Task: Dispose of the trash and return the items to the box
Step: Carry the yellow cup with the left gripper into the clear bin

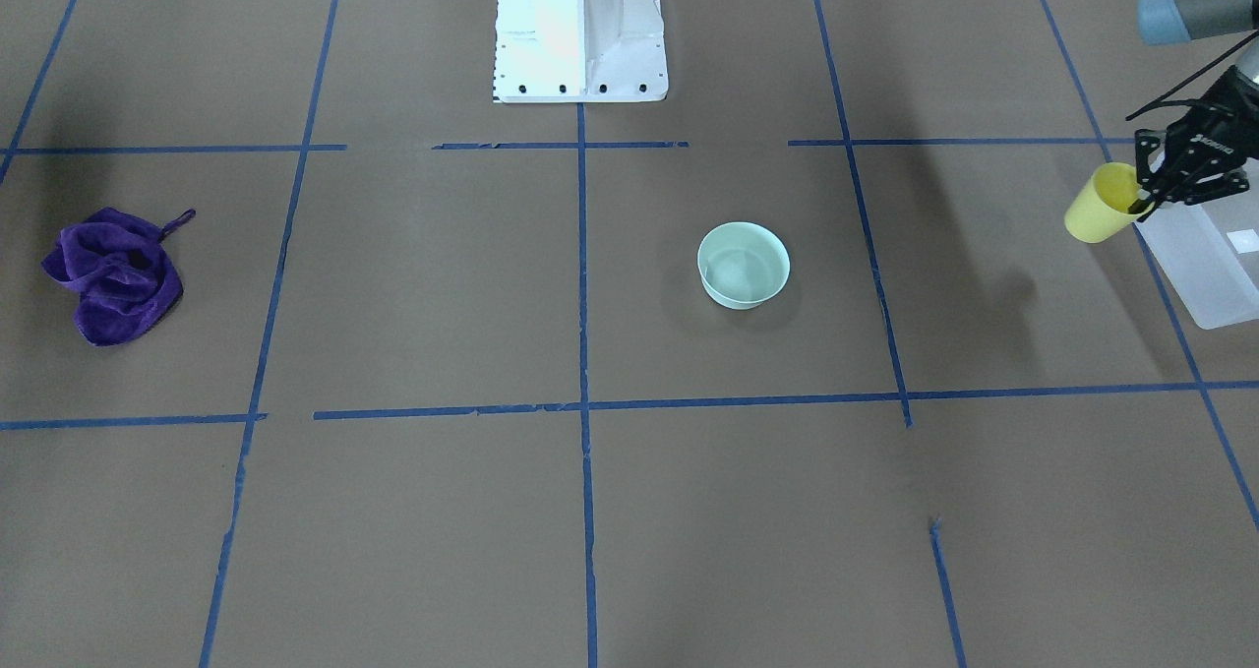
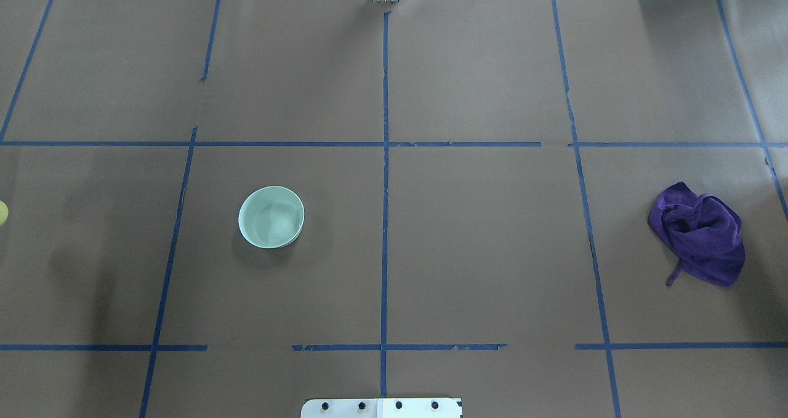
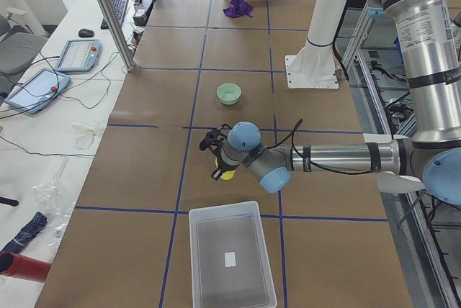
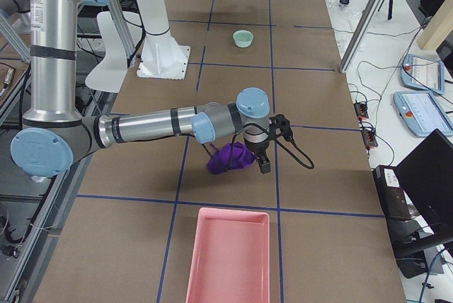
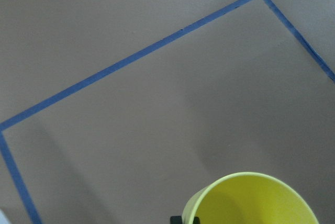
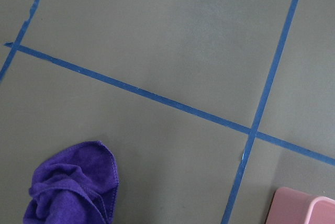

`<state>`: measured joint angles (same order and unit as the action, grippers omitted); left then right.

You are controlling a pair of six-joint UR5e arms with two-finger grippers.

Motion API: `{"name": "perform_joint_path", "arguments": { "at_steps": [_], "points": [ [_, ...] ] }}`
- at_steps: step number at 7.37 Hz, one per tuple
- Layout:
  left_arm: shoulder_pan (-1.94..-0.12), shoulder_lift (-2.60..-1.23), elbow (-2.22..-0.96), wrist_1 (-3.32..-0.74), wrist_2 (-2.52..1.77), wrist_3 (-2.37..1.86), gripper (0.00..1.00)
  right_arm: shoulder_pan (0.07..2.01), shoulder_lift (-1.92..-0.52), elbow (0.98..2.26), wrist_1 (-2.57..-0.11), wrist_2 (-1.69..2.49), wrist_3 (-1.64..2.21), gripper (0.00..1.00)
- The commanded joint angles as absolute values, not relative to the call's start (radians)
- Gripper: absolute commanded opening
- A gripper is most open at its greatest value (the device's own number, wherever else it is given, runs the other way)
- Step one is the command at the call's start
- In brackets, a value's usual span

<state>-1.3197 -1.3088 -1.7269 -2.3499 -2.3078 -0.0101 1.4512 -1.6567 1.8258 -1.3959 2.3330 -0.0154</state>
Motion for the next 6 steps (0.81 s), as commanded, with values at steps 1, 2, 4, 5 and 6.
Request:
{"name": "perform_joint_path", "arguments": {
  "at_steps": [1,2,4,5,6],
  "points": [
    [-1.606,-1.412,-1.708,-1.982,-2.332,0.511,0.00,1.451,-1.657,1.825,-1.396,2.333,-0.015,1.00],
    [-1.664,-1.454,-1.634,-1.941,-2.313,0.664,0.00,1.451,-1.657,1.825,-1.396,2.333,-0.015,1.00],
    [-1.667,-1.433,-1.542,-2.027,-2.316,0.671,0.00,1.451,-1.657,1.825,-1.396,2.335,-0.015,1.00],
    [-1.661,-1.393,-1.496,-2.203,-2.315,0.502,0.00,1.451,-1.657,1.825,-1.396,2.335,-0.015,1.00],
    [-1.614,-1.350,-1.458,-2.393,-2.319,0.333,0.00,1.451,-1.657,1.825,-1.396,2.335,-0.015,1.00]
  ]
}}
